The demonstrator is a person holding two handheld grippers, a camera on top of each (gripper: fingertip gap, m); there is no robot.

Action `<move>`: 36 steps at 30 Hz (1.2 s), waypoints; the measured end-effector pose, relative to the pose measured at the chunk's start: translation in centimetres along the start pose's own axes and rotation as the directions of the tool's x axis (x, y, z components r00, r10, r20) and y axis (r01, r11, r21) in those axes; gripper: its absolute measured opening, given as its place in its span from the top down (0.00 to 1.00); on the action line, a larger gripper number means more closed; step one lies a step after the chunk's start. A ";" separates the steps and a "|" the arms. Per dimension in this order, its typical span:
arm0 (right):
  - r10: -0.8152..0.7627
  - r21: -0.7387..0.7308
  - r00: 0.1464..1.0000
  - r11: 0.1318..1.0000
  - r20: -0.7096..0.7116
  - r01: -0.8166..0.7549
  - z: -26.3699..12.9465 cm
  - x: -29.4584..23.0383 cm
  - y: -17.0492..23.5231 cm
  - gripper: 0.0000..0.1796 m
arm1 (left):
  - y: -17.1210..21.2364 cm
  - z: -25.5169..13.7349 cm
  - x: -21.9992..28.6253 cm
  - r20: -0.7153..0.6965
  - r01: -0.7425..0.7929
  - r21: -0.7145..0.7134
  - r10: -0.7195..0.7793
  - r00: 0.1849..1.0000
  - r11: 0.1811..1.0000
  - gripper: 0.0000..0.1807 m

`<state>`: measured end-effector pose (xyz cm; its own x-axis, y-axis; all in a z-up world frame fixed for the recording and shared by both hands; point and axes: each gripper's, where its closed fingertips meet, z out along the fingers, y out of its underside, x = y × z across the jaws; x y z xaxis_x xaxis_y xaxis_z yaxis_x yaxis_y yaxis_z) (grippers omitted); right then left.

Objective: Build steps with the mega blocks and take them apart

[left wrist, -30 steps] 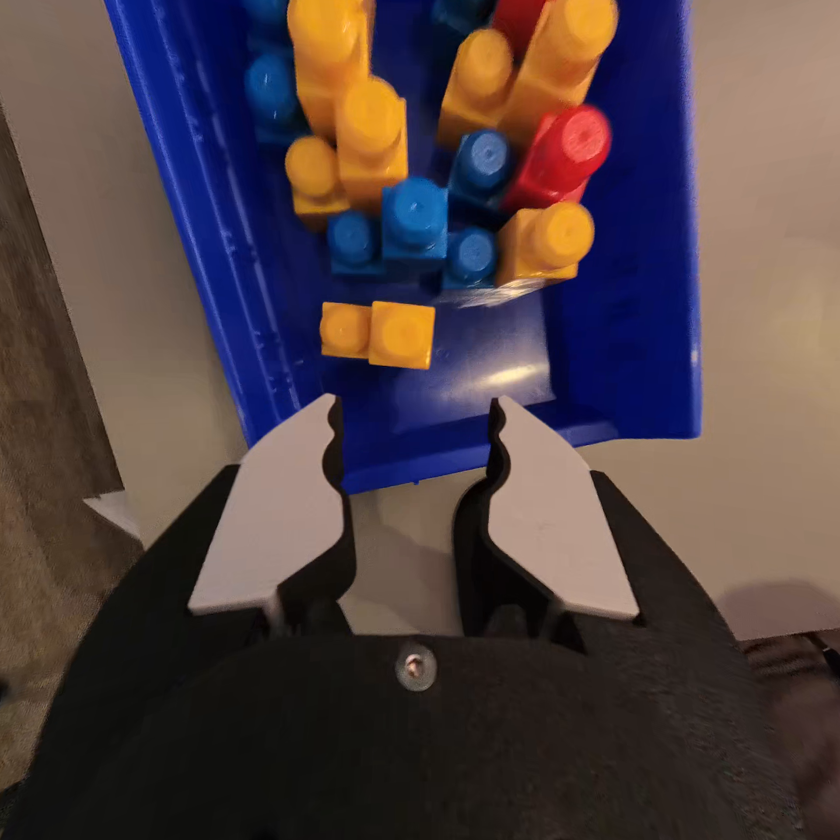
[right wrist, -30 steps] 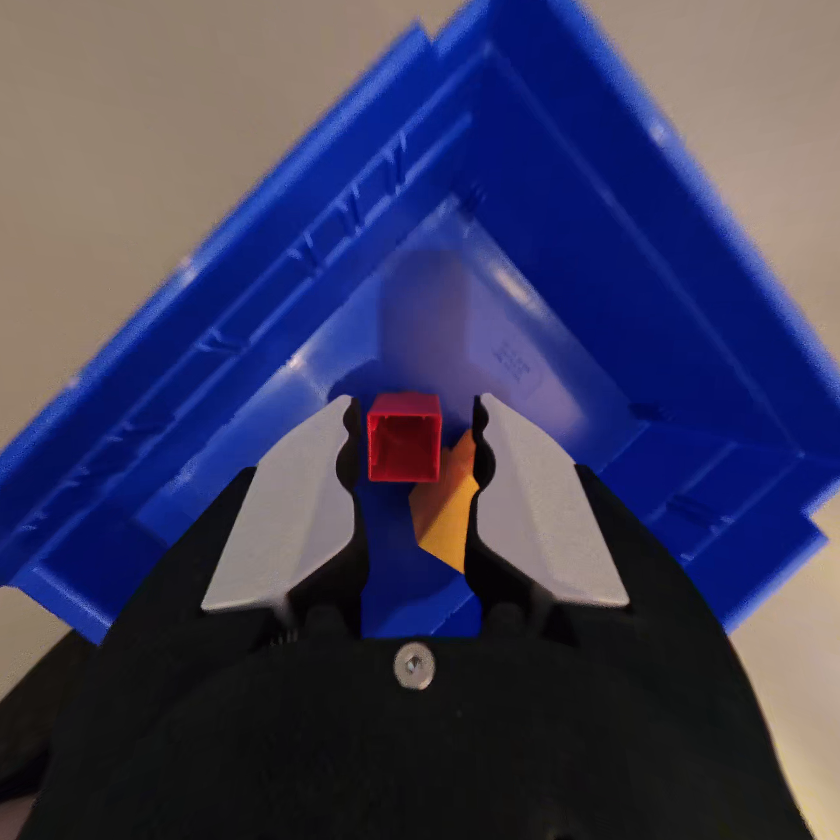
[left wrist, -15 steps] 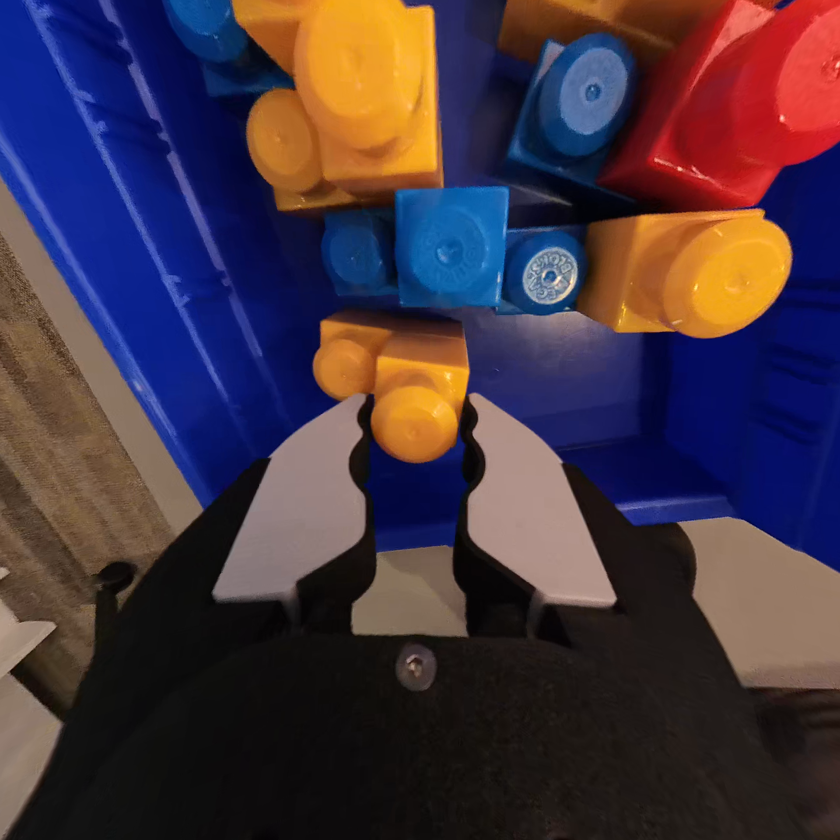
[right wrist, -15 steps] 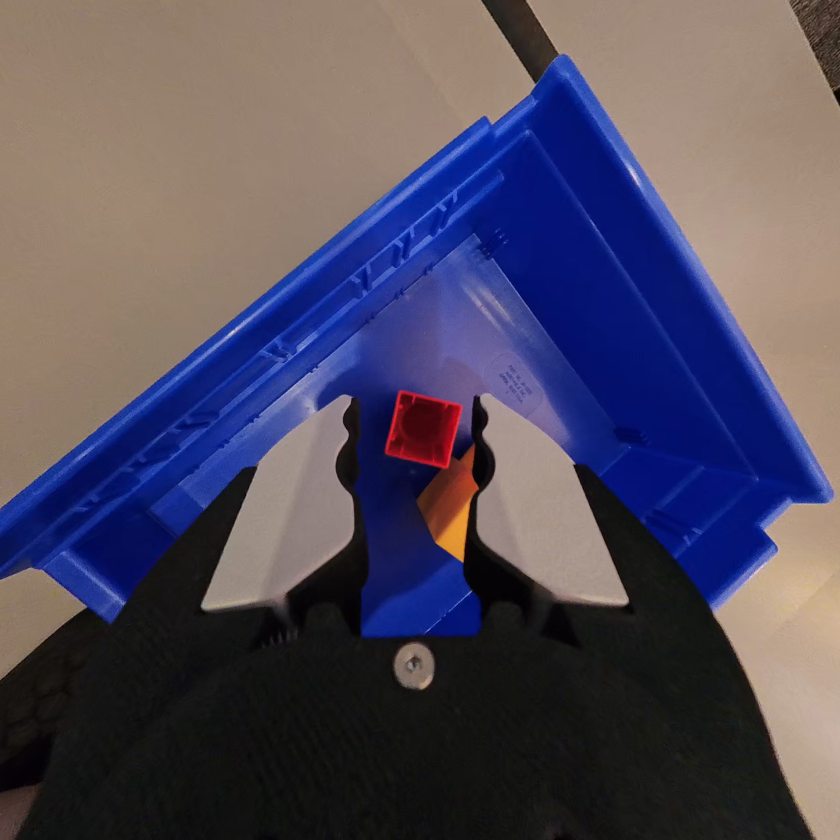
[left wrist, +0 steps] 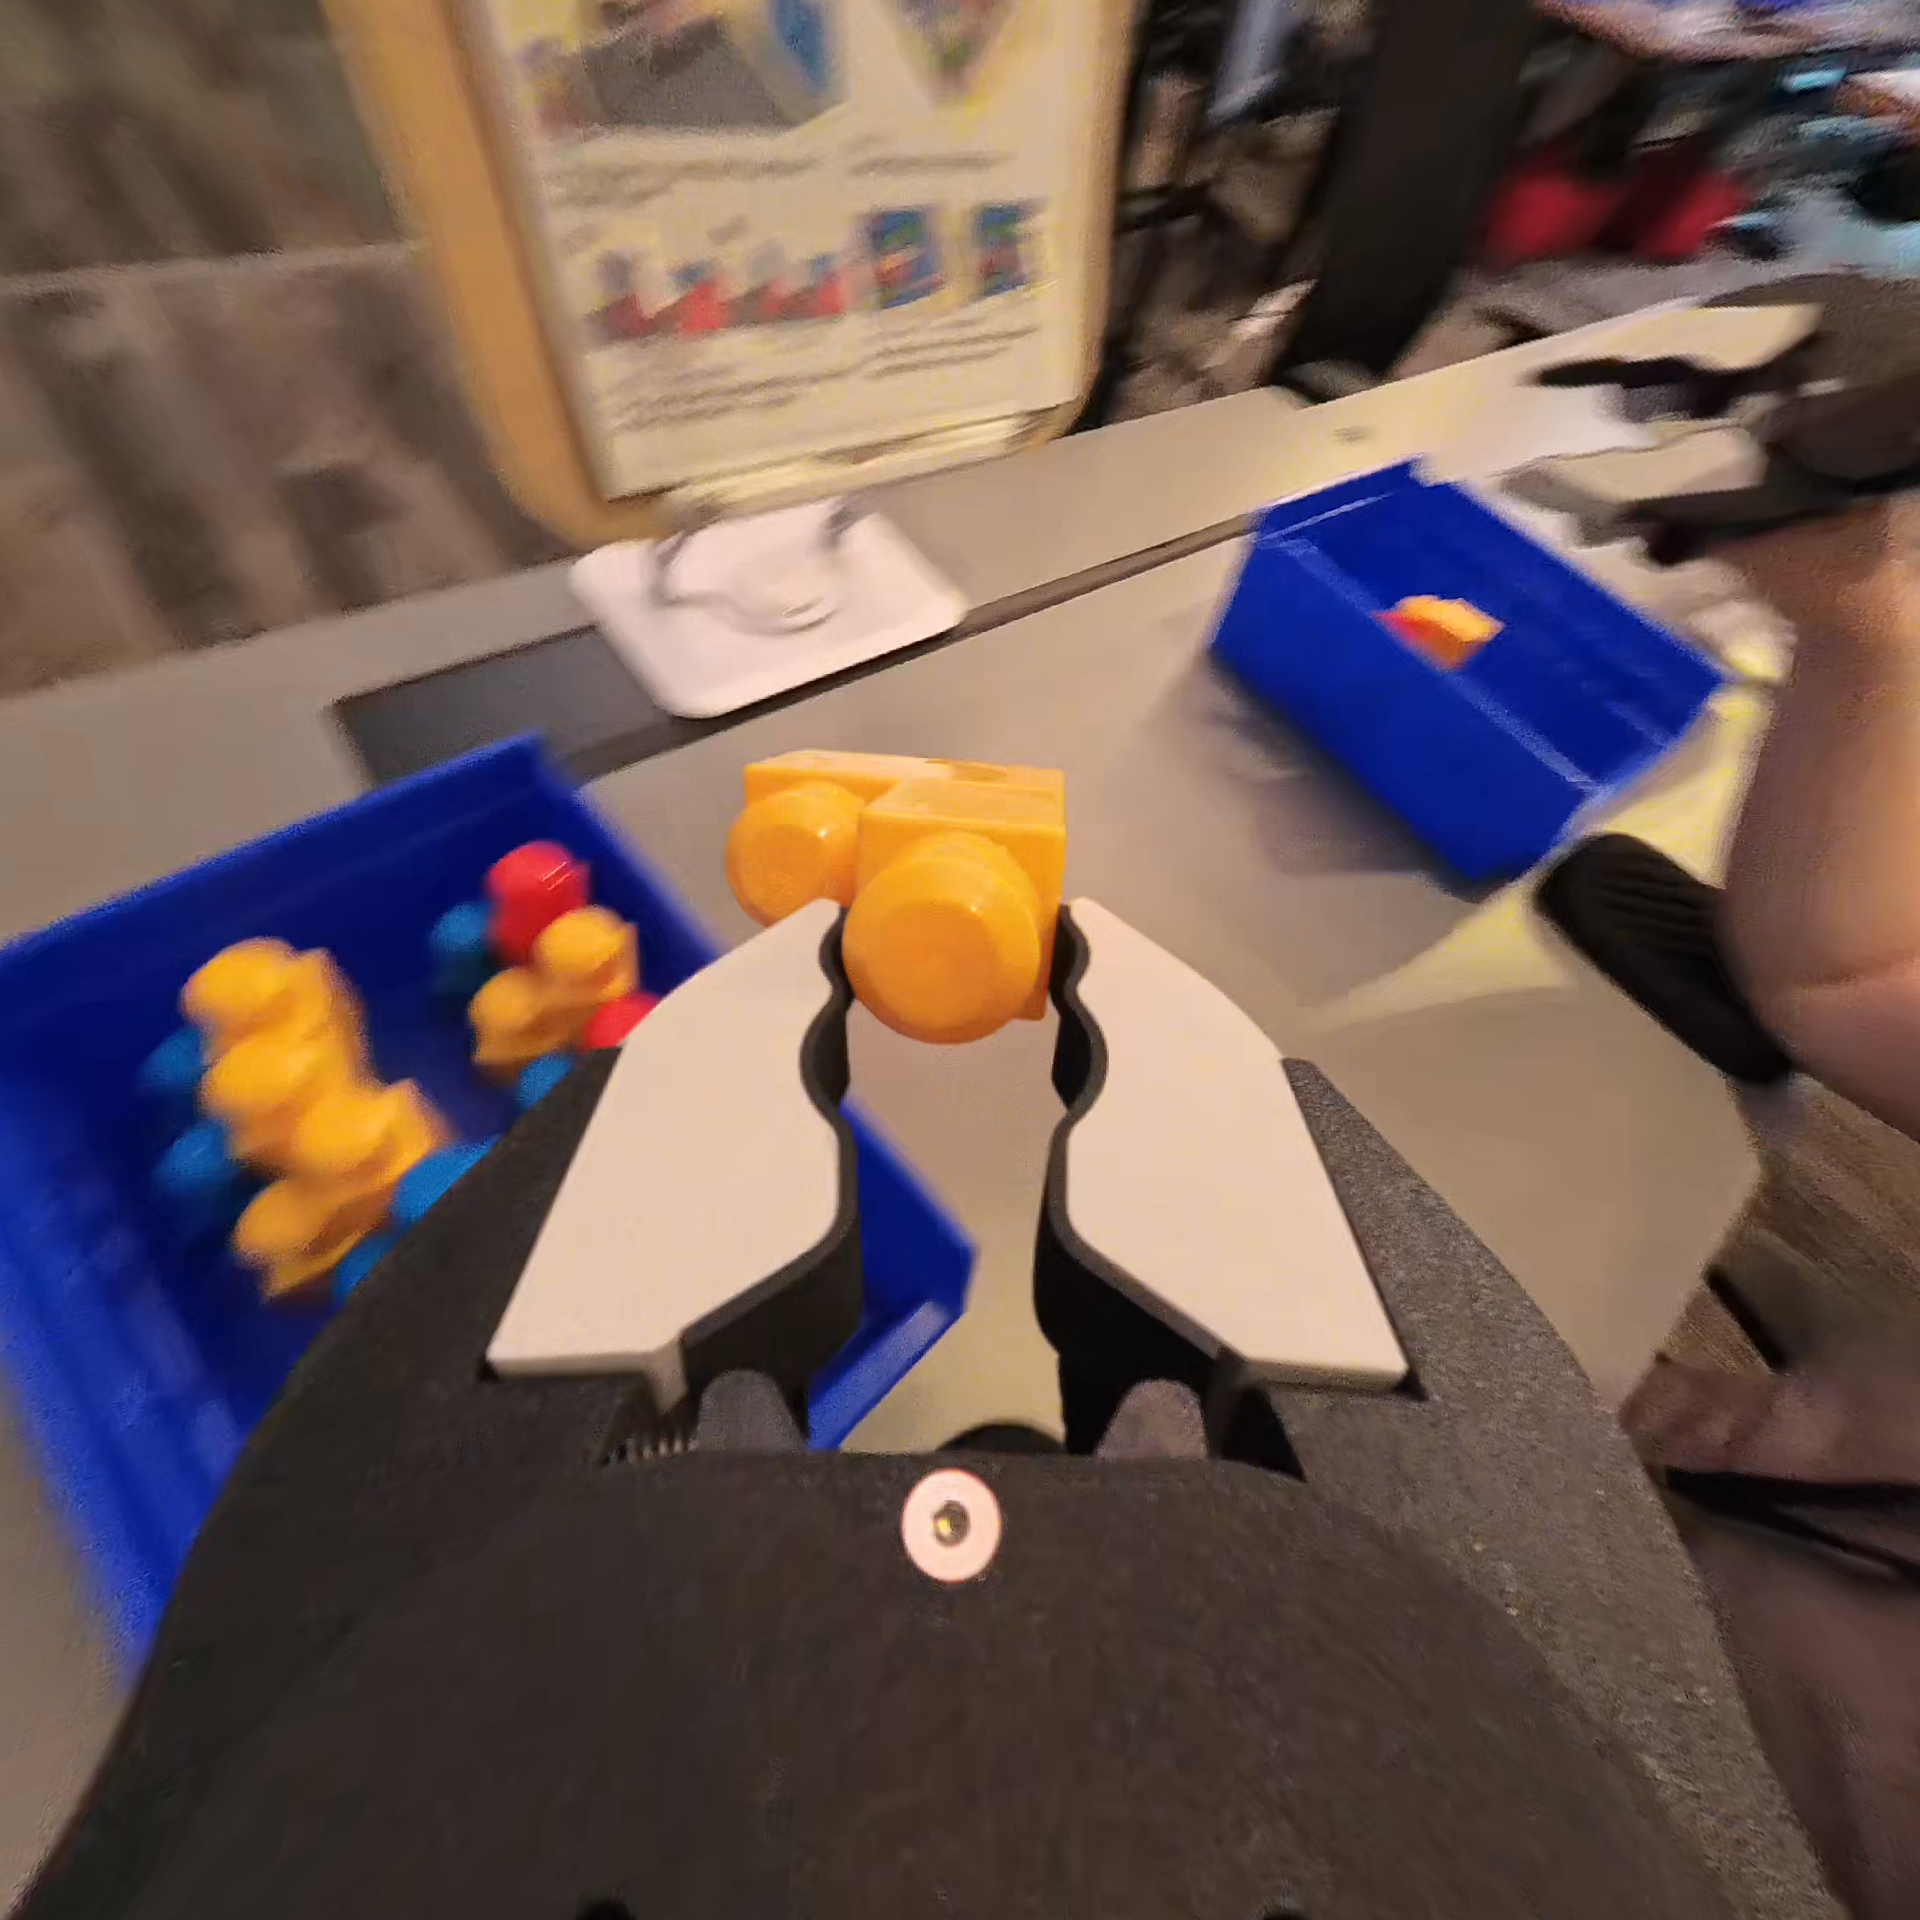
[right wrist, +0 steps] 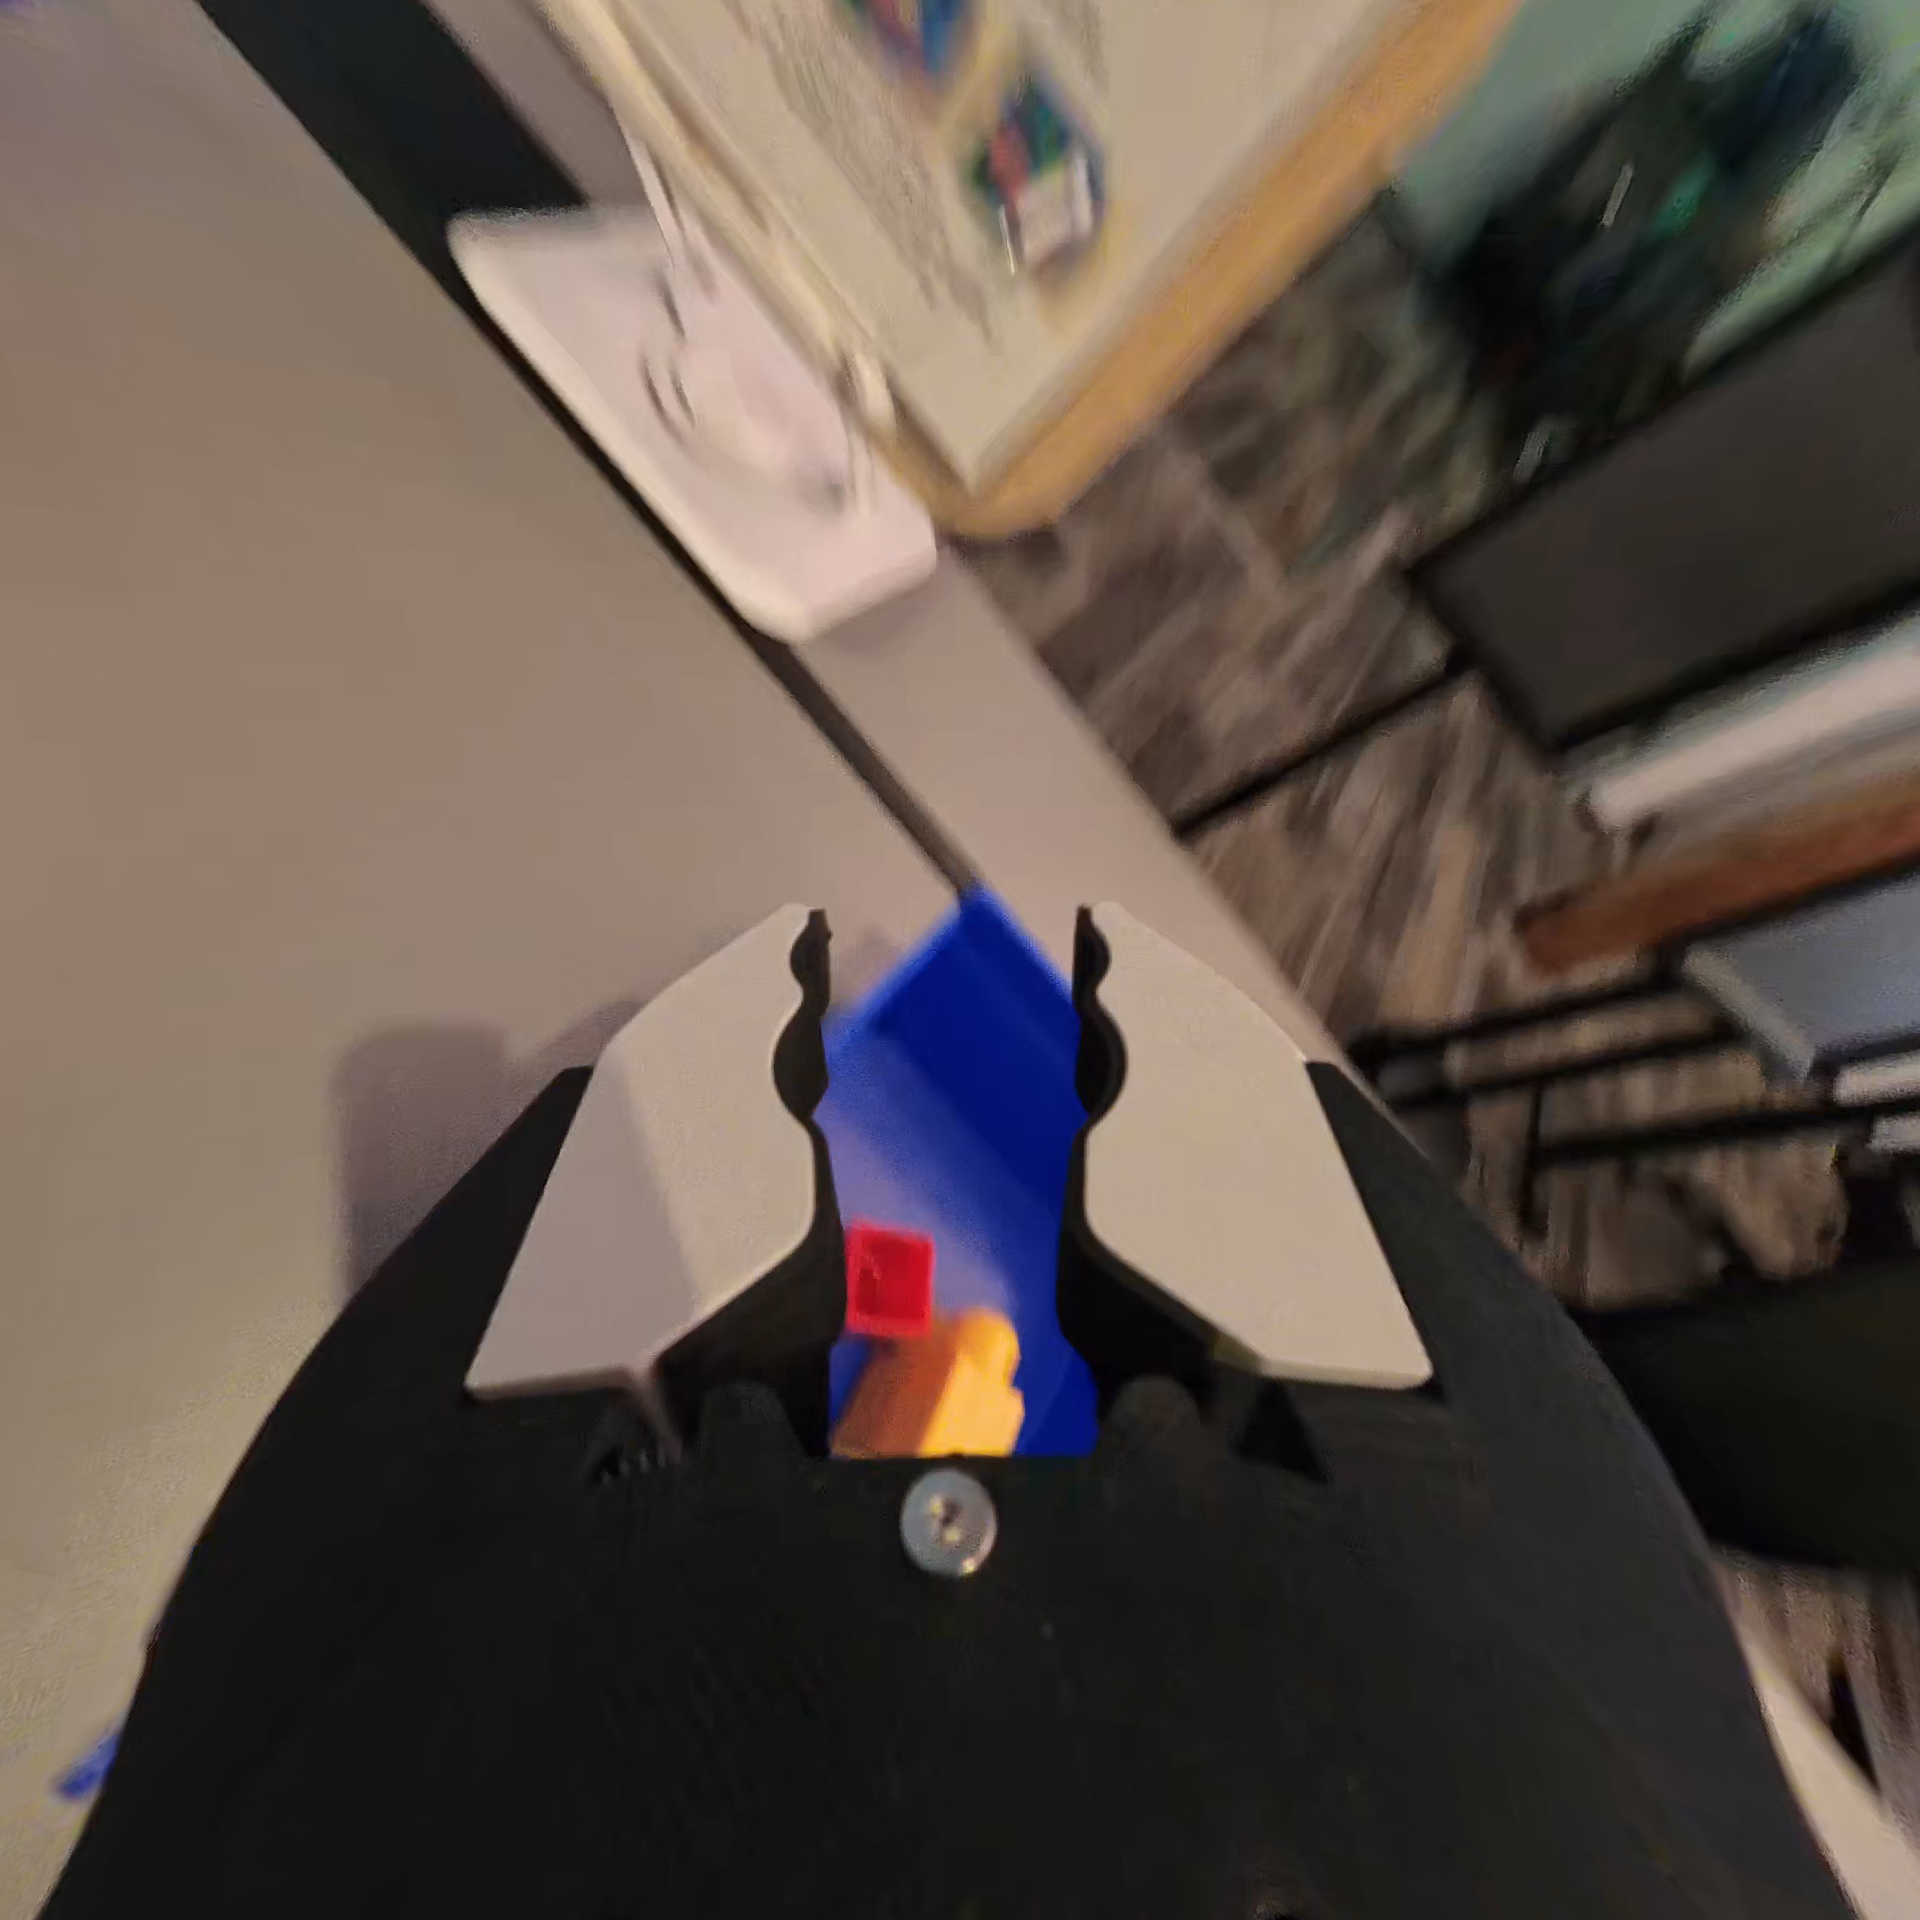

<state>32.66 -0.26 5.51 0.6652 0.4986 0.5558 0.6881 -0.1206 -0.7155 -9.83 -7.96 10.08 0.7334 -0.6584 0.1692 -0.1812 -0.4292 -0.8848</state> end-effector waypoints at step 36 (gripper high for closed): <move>-0.264 0.536 0.633 0.795 0.728 -0.285 -7.6 -20.3 -12.3 0.79 | 2.2 11.4 20.8 -0.527 -0.514 0.336 0.610 0.592 0.789 0.80</move>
<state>12.88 -15.46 6.24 0.0282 0.9721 0.2327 0.2022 0.2225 -0.9537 12.46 -15.55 6.70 -0.0214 -0.9773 -0.2107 -0.2994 0.2074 -0.9313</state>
